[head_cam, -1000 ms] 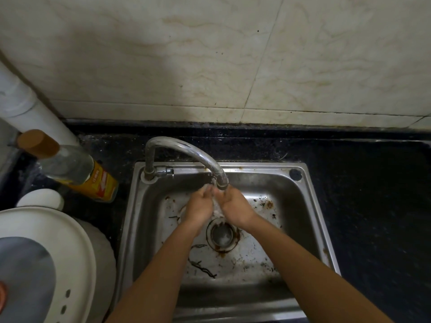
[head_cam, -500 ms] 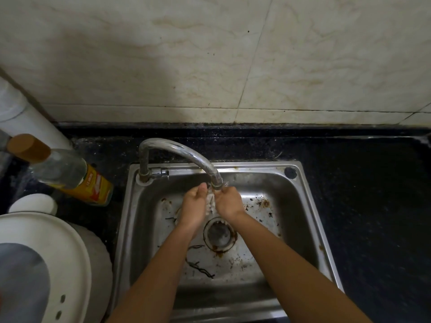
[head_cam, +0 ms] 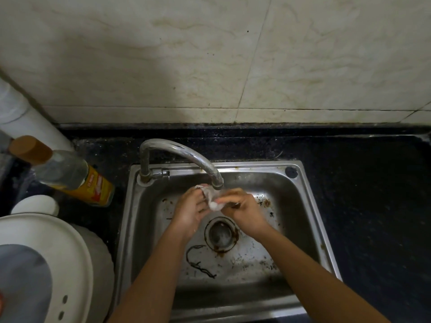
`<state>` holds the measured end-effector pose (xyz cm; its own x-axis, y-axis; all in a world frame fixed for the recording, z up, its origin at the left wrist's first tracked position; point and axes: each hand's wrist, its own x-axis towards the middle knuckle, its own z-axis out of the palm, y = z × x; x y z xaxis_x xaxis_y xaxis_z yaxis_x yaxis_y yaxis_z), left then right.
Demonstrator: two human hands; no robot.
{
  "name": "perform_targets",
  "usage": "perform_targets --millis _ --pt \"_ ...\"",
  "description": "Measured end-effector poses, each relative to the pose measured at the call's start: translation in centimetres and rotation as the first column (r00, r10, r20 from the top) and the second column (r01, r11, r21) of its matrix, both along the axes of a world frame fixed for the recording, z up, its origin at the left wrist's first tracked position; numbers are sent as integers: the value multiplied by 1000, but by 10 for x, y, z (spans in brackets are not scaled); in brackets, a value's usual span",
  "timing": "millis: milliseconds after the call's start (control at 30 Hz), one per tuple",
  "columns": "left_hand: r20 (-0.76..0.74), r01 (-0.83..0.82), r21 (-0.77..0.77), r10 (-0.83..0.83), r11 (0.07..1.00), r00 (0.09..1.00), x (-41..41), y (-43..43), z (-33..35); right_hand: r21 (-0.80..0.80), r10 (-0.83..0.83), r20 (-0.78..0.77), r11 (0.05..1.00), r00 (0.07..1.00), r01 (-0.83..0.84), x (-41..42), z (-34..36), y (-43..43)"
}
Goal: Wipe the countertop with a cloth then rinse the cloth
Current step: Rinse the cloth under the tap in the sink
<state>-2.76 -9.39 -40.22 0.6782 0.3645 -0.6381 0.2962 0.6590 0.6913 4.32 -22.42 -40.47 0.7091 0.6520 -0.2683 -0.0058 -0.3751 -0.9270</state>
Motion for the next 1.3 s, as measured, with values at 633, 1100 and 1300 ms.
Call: perform_targets --millis 633,1100,1300 --pt "-189 -7 205 47 979 981 13 1 -2 -78 -261 -406 965 876 251 5 2 25" --pt "-108 -26 -248 -1 968 994 46 -5 -21 -116 -341 -169 939 925 324 19 18 11" --pt "-125 -52 -231 23 971 992 63 -13 -2 -18 -328 -268 942 906 336 16 19 15"
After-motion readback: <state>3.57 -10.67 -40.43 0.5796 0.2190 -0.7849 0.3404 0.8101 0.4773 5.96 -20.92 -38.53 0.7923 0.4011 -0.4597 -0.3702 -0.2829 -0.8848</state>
